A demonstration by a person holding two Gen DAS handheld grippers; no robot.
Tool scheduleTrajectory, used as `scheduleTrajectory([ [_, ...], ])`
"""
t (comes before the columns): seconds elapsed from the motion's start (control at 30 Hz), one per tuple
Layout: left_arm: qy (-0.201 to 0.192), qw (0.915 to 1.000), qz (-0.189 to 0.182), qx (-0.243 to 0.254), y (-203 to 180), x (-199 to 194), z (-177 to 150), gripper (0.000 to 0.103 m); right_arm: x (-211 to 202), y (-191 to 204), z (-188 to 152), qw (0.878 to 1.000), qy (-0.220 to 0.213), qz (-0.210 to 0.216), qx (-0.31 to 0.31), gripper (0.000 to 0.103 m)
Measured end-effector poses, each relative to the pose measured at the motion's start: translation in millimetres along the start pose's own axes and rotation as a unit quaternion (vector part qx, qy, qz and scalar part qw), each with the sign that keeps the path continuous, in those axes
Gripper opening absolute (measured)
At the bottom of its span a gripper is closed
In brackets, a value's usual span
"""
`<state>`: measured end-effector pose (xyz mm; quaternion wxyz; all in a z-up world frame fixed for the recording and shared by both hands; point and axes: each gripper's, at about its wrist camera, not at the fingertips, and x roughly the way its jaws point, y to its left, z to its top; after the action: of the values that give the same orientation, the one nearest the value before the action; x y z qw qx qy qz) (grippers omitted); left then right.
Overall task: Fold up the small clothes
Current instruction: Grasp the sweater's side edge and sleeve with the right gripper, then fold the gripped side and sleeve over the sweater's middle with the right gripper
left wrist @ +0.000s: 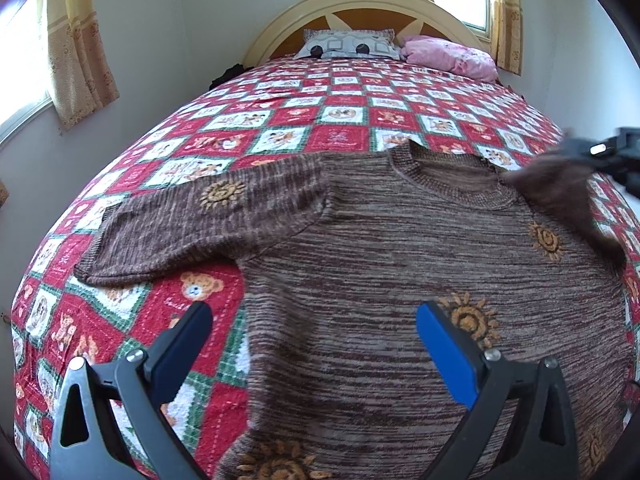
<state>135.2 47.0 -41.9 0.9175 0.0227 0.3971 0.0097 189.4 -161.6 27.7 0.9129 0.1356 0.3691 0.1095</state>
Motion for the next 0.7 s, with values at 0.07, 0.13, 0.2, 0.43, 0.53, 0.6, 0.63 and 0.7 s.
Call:
scheduleTrajectory([
  [0.07, -0.002, 1.0, 0.005, -0.002, 6.3, -1.6, -1.0, 0.103, 25.8, 22.0, -12.6, 1.0, 0.015, 0.024, 0.0, 0.012],
  [0.13, -0.006, 0.9999, 0.012, -0.003, 14.5, -3.6, -3.1, 0.103, 47.4, 34.4, -25.3, 0.999, 0.032, 0.042, 0.004, 0.012],
  [0.2, -0.01, 0.9997, 0.02, -0.005, 22.7, -4.1, -5.4, 0.103, 64.6, 40.9, -34.3, 0.998, 0.046, 0.048, 0.003, 0.012],
  [0.43, -0.005, 0.9995, 0.026, -0.019, 36.7, 1.8, -7.9, 0.103, 89.9, 52.8, -54.2, 0.996, 0.071, 0.044, -0.028, 0.015],
  [0.53, -0.002, 0.9996, 0.024, -0.017, 36.4, 3.5, -8.4, 0.103, 92.1, 52.2, -60.5, 0.992, 0.104, 0.075, -0.022, 0.023],
  [0.6, -0.001, 0.9996, 0.023, -0.014, 35.0, 4.5, -8.3, 0.103, 88.7, 48.9, -60.1, 0.986, 0.118, 0.118, -0.006, 0.044],
  [0.63, -0.001, 0.9997, 0.022, -0.014, 34.4, 4.5, -8.0, 0.103, 83.0, 45.1, -57.6, 0.984, 0.112, 0.139, 0.004, 0.051],
  [0.7, -0.002, 0.9998, 0.017, -0.013, 33.1, 4.2, -7.3, 0.103, 63.8, 32.0, -49.4, 0.983, 0.081, 0.166, 0.023, 0.051],
])
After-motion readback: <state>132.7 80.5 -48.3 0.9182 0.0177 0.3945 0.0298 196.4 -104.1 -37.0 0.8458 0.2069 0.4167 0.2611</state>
